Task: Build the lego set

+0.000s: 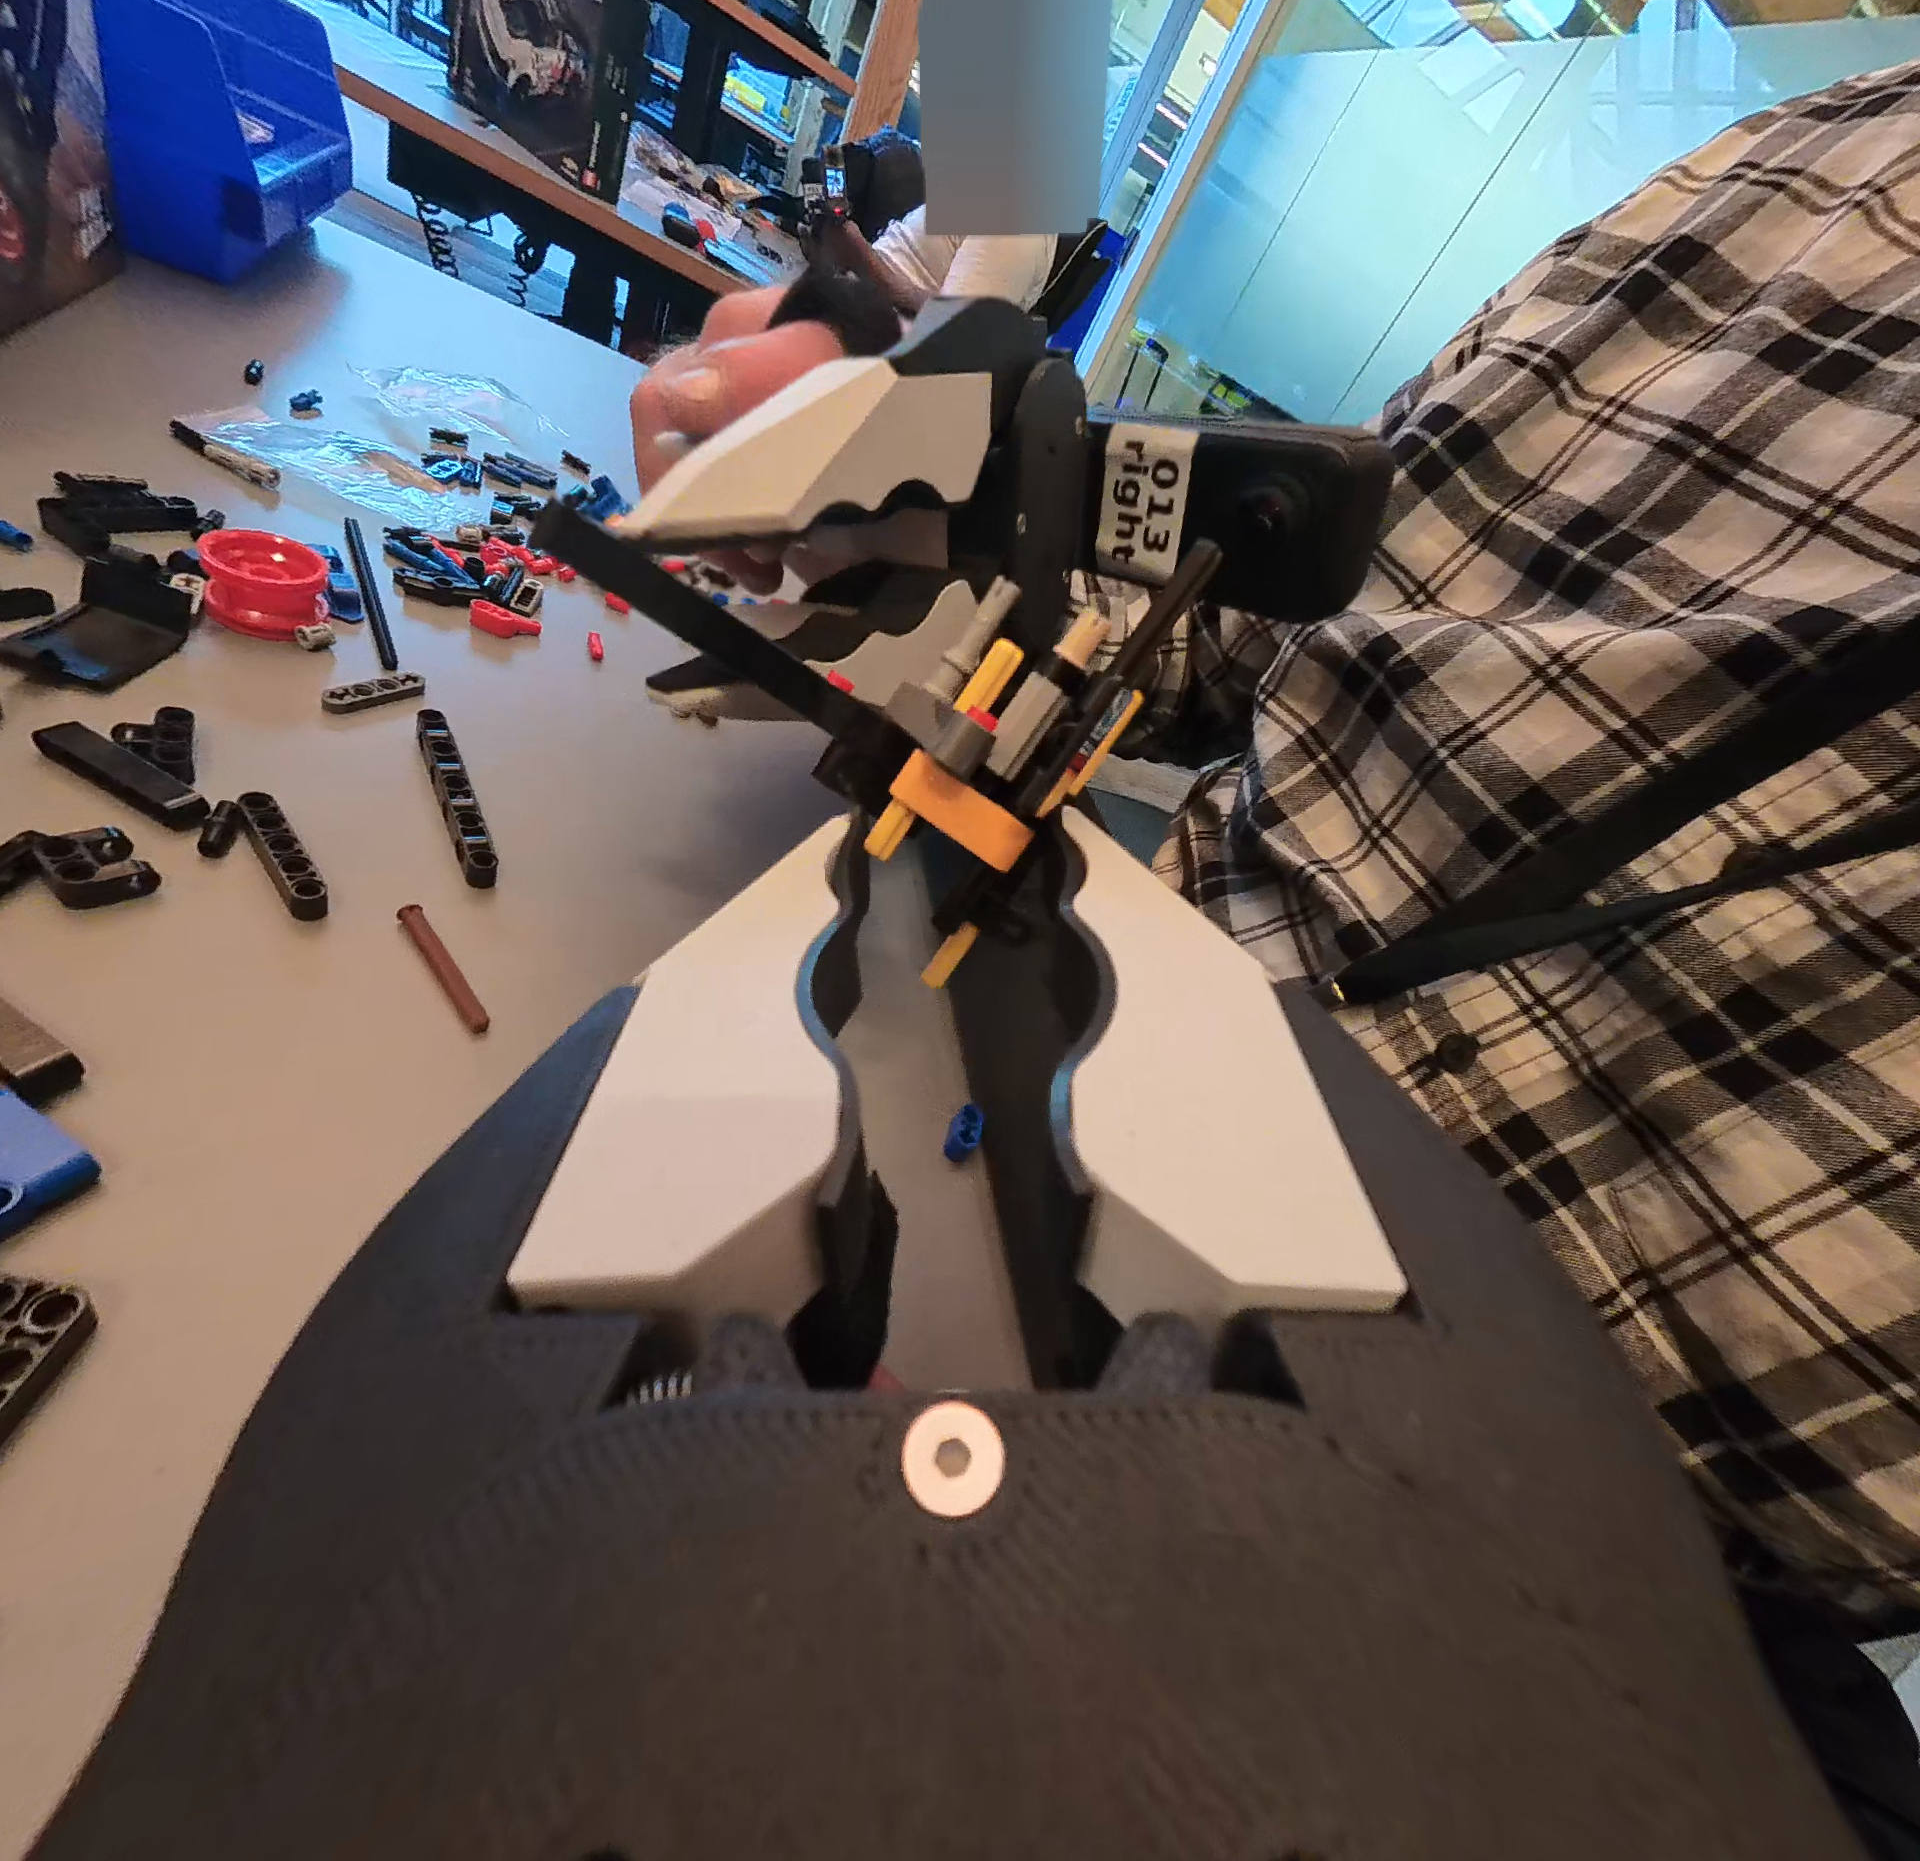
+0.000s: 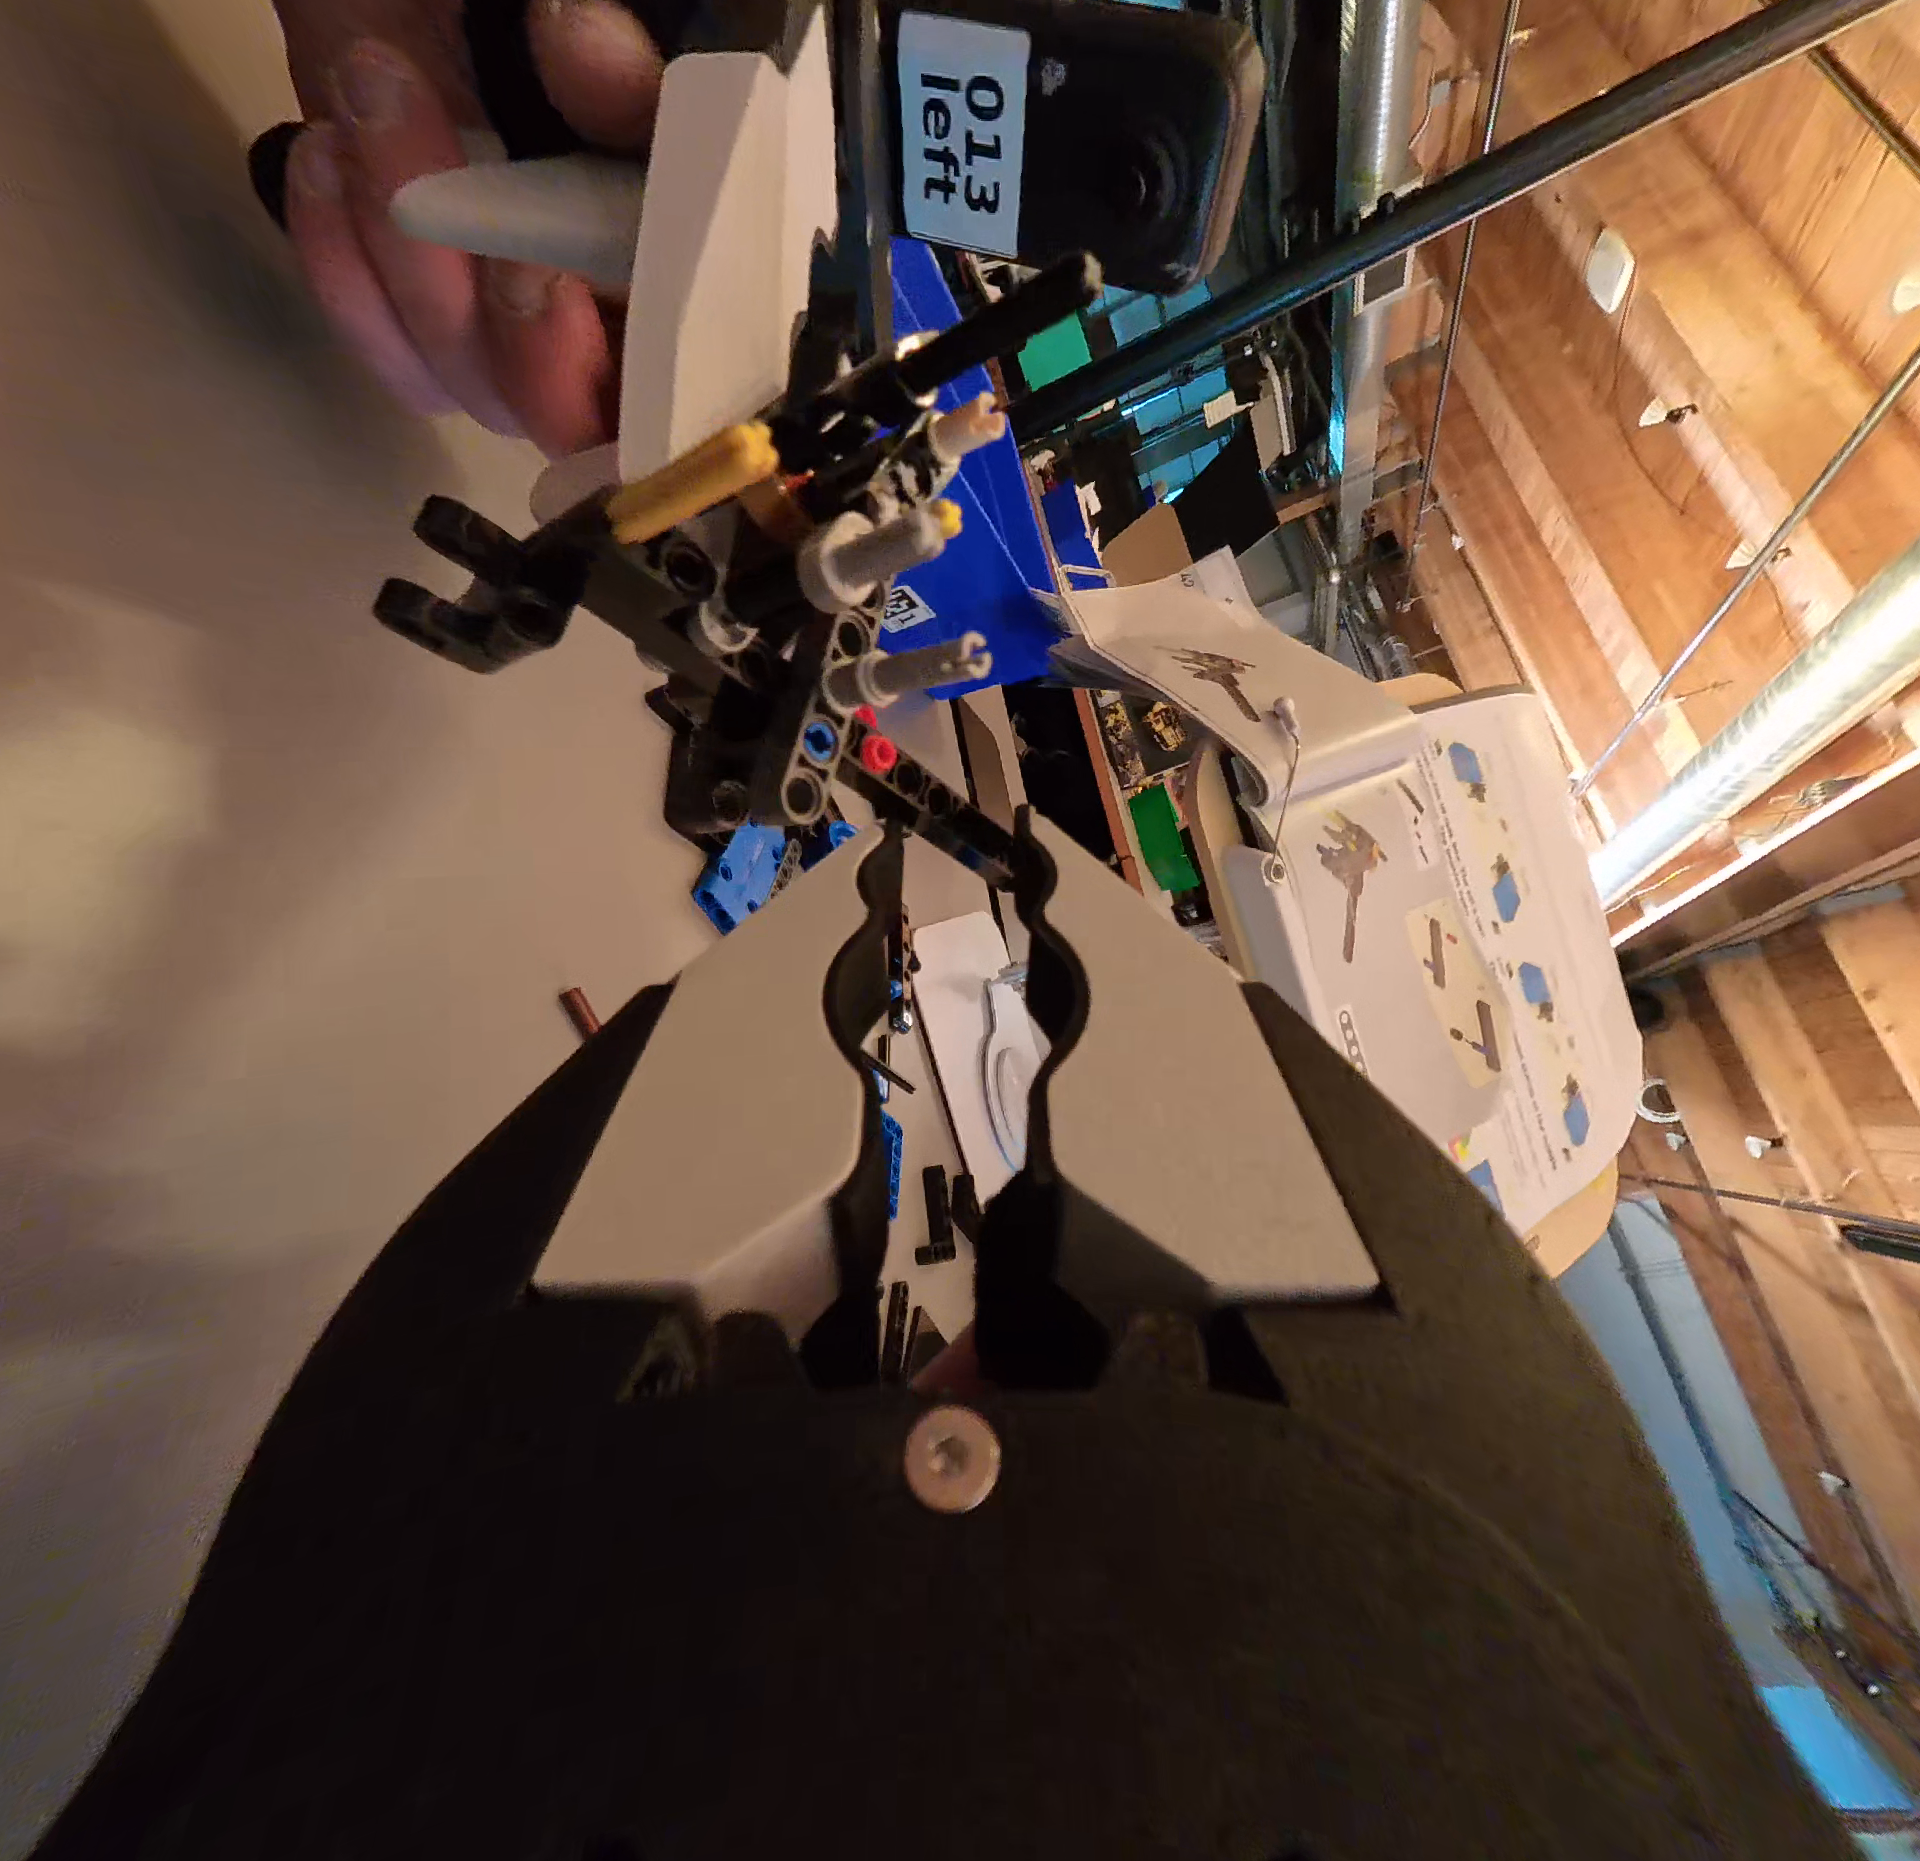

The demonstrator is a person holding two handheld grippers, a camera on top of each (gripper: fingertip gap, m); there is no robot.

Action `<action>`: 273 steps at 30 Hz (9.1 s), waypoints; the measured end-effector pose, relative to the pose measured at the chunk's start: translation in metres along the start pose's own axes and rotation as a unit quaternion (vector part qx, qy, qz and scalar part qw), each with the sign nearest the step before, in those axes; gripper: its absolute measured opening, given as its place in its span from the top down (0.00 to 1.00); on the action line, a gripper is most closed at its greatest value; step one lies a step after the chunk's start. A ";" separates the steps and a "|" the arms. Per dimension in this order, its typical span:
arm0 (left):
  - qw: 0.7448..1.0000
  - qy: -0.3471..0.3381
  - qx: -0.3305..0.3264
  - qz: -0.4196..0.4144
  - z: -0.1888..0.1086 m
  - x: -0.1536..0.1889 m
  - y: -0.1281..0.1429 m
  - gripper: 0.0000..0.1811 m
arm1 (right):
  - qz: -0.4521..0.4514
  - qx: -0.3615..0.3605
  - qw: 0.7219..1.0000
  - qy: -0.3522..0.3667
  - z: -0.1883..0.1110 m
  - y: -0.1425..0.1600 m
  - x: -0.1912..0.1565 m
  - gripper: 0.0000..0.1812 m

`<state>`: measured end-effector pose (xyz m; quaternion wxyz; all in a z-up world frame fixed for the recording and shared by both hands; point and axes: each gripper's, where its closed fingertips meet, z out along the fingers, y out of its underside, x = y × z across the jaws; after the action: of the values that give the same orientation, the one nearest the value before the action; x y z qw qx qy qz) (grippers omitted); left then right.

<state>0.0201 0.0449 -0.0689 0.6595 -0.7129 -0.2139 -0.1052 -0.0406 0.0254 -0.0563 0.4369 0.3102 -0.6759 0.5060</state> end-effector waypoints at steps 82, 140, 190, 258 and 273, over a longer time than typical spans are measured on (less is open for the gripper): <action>0.967 -0.214 0.084 0.109 -0.014 -0.052 -0.044 0.74 | 0.594 0.053 0.756 -0.270 -0.008 0.016 -0.018 0.97; 0.878 -0.375 -0.035 0.296 -0.023 -0.066 -0.043 0.68 | 0.457 -0.103 0.820 -0.328 -0.022 0.045 -0.012 0.97; 0.775 -0.474 -0.111 0.402 -0.036 -0.083 -0.028 0.91 | 0.471 0.032 0.856 -0.210 -0.012 0.048 0.032 0.87; 0.823 -0.461 0.039 0.330 -0.051 -0.066 -0.070 0.77 | 0.333 0.047 0.938 -0.080 0.001 0.047 0.040 0.98; 0.834 -0.428 0.098 0.335 -0.055 -0.045 -0.085 0.80 | 0.554 0.147 0.792 -0.209 -0.007 0.028 0.038 0.98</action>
<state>-0.0506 -0.0133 -0.0068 0.5635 -0.6459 -0.2328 0.4594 -0.0793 0.0416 -0.0328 -0.1208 0.0410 -0.7245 0.6774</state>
